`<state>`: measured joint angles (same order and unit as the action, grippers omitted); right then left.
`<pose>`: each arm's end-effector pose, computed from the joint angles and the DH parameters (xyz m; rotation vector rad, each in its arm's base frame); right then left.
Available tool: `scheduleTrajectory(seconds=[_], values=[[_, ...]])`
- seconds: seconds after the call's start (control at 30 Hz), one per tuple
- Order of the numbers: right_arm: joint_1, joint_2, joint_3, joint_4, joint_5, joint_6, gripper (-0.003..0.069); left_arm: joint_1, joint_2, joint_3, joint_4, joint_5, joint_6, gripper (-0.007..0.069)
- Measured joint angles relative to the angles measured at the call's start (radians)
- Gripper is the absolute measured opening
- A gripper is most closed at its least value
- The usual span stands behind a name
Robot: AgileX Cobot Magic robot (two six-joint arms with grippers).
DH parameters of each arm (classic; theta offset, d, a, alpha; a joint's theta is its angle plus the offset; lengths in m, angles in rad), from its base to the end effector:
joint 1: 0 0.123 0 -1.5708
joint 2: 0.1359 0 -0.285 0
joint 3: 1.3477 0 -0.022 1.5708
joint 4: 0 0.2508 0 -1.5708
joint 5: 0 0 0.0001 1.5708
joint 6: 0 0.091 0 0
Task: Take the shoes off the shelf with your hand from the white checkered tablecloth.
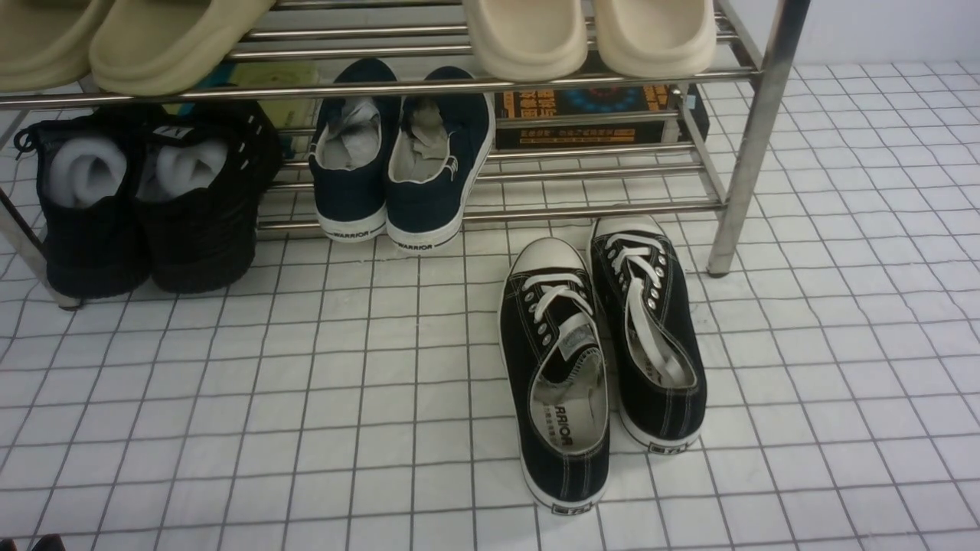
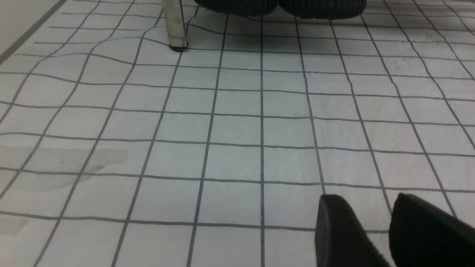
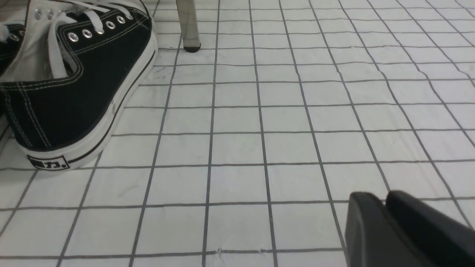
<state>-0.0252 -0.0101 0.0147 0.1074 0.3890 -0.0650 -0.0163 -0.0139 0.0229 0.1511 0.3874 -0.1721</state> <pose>0.0522 0.0024 0.1740 0.0279 1.8749 0.0445 0.0521 0.0043 0.1718 -0.0539 1.8748 0.0201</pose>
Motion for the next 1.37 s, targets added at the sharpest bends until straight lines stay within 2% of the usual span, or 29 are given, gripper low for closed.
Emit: scheduleTrajectory(seconds=[1.37], values=[[0.000,0.000,0.000,0.000,0.000,0.001,0.0123,0.000,0.000,0.000,0.001,0.000,0.000,0.0239]])
